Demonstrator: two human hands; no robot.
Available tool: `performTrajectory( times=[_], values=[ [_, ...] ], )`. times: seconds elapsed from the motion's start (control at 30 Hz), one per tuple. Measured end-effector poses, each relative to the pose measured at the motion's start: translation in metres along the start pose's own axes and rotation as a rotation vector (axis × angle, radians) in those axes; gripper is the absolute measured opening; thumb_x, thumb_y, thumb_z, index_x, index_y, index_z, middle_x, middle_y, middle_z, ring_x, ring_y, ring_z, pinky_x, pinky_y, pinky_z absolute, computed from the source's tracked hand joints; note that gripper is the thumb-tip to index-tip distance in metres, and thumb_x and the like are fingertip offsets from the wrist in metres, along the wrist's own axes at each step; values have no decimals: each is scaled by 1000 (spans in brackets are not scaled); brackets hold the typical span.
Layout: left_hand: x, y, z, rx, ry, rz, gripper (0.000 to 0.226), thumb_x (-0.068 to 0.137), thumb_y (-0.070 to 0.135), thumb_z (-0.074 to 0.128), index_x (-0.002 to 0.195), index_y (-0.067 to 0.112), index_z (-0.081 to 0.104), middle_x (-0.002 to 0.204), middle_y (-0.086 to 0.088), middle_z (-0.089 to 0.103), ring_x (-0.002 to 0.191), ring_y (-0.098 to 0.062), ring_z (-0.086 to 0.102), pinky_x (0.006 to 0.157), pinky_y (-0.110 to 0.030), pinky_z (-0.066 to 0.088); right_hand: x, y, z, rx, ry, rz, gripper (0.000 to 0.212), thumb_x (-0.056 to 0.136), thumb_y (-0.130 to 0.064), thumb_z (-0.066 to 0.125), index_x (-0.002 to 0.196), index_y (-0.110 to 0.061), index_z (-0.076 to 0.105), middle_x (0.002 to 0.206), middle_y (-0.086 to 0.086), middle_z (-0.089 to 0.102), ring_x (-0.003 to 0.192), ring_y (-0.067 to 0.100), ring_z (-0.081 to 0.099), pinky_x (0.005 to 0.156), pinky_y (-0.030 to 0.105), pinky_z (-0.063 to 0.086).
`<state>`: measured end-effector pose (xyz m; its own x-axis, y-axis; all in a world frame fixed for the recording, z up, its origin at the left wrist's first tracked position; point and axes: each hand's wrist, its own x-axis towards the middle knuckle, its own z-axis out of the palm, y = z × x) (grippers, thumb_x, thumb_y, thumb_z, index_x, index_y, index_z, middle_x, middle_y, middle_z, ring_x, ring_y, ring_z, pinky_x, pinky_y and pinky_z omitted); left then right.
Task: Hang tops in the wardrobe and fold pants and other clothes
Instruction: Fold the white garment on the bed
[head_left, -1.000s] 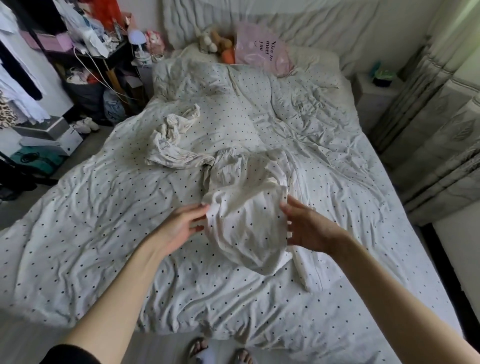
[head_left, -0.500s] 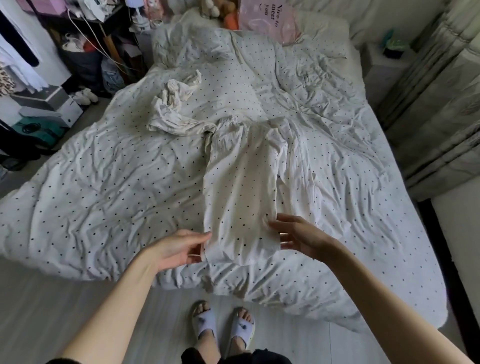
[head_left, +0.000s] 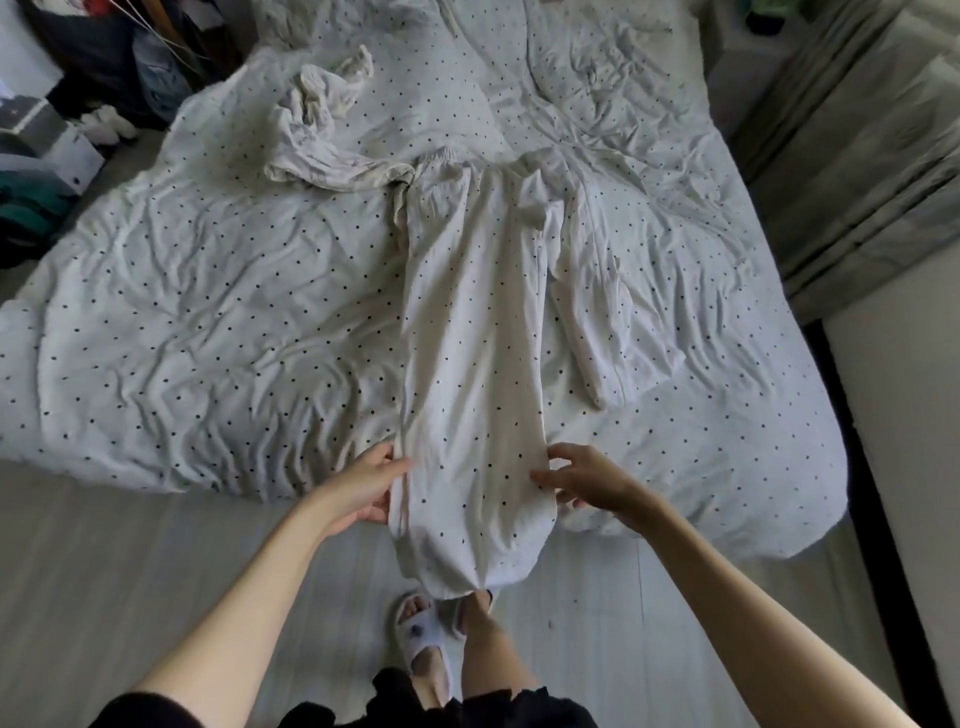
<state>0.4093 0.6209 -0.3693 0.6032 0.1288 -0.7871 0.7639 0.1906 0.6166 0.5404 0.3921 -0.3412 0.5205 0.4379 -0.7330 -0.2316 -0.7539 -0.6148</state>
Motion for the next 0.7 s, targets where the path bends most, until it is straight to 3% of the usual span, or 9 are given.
performTrajectory(
  times=[0.07,0.13,0.2,0.43,0.6,0.7],
  values=[
    [-4,-15,4,102,8,-43,38,98,27,47,133,14,40,113,0,59,95,-16,63,76,-32,55,-3,10,10,-13,-21,25,41,93,-20,58,133,-13,50,113,11,64,83,12,64,65,10,47],
    [-3,-27,4,192,84,-55,39,98,27,46,134,15,38,128,-5,50,107,-19,55,91,-36,47,-5,17,15,-51,-53,34,51,95,-20,55,143,-15,36,135,13,53,117,21,56,93,22,41],
    [1,-32,2,212,150,-41,35,99,25,43,133,15,41,132,-7,48,106,-18,52,94,-36,44,-4,24,16,-39,-62,42,54,97,-20,51,146,-12,30,143,14,44,129,23,45,103,29,34],
    [28,-21,32,236,152,3,24,99,21,43,121,16,52,117,-5,60,100,-17,58,86,-30,46,11,54,-15,40,105,79,45,98,-22,49,140,-9,40,137,16,50,121,25,51,91,30,40],
    [61,15,91,233,96,20,21,100,19,41,115,14,55,104,-2,63,90,-17,60,81,-31,50,27,75,-74,32,159,110,41,97,-26,51,135,-12,46,131,13,55,114,24,55,93,33,44],
    [99,48,134,240,108,55,22,97,18,45,115,12,57,105,-3,63,89,-14,61,84,-31,50,45,83,-129,-3,184,94,39,96,-27,51,133,-13,48,127,12,57,104,21,56,74,25,44]
  ],
)
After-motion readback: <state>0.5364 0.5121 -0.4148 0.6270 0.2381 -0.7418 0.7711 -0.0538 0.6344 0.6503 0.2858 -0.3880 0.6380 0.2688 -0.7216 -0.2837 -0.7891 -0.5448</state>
